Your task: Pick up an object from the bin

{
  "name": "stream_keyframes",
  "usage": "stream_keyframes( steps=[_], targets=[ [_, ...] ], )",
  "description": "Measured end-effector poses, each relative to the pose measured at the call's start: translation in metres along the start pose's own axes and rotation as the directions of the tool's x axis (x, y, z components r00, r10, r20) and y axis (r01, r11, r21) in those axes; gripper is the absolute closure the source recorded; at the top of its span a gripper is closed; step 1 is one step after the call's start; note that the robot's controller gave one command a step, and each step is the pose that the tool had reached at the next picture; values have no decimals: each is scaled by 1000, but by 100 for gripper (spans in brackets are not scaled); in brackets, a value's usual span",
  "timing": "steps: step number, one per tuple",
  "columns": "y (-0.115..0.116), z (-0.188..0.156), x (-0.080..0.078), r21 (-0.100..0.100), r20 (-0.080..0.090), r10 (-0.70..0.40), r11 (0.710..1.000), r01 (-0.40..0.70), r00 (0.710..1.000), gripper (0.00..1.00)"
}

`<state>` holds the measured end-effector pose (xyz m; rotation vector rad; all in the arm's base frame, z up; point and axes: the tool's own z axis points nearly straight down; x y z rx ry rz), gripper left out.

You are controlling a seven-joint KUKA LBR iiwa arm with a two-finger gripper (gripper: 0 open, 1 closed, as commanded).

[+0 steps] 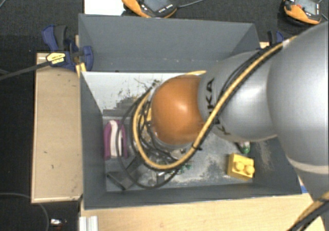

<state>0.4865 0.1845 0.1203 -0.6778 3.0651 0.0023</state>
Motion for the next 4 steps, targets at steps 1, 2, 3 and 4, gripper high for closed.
stream_keyframes(
  steps=[1,2,3,4],
  targets=[
    [-1,51,-10,2,1,9,1000,-9,1000,0],
    [-19,50,15,-4,9,259,966,-259,966,100],
    [-19,50,15,-4,9,260,965,-260,965,100],
    [-19,42,16,-3,6,261,965,-261,965,100]
  ],
)
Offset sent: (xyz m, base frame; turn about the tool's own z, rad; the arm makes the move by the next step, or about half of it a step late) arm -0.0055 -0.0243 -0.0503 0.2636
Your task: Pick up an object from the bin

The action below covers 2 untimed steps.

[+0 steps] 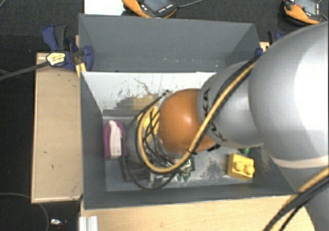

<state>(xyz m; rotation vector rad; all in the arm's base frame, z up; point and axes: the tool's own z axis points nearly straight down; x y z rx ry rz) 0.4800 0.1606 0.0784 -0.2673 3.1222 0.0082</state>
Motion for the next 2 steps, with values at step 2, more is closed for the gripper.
stream_keyframes(
  steps=[2],
  targets=[
    [0,-26,1,0,-3,2,1000,-2,1000,100]
  ],
)
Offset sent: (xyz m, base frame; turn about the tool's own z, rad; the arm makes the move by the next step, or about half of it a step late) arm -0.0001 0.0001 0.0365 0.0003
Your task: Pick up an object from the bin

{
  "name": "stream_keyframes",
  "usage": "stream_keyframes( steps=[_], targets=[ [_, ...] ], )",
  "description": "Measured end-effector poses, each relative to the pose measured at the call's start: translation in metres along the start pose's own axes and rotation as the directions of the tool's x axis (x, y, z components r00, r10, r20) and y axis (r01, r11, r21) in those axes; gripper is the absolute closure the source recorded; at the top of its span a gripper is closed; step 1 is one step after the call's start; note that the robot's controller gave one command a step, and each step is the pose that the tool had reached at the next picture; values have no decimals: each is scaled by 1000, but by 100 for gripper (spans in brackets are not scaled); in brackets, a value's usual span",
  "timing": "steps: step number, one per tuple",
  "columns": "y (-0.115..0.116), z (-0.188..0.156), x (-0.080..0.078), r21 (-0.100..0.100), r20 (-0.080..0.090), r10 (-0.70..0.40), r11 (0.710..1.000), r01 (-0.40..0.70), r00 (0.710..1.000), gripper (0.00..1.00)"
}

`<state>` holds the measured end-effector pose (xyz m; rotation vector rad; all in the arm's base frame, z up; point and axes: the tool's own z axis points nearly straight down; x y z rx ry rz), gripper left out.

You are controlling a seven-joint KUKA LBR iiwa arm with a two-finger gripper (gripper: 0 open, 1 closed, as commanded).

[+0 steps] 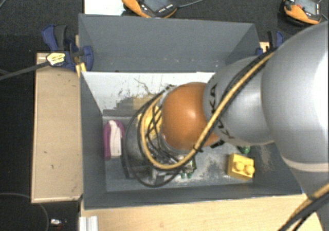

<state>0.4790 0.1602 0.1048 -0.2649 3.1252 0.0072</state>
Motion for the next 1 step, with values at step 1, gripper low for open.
stream_keyframes(
  steps=[1],
  targets=[
    [0,-27,1,1,-5,2,1000,-2,1000,100]
  ],
)
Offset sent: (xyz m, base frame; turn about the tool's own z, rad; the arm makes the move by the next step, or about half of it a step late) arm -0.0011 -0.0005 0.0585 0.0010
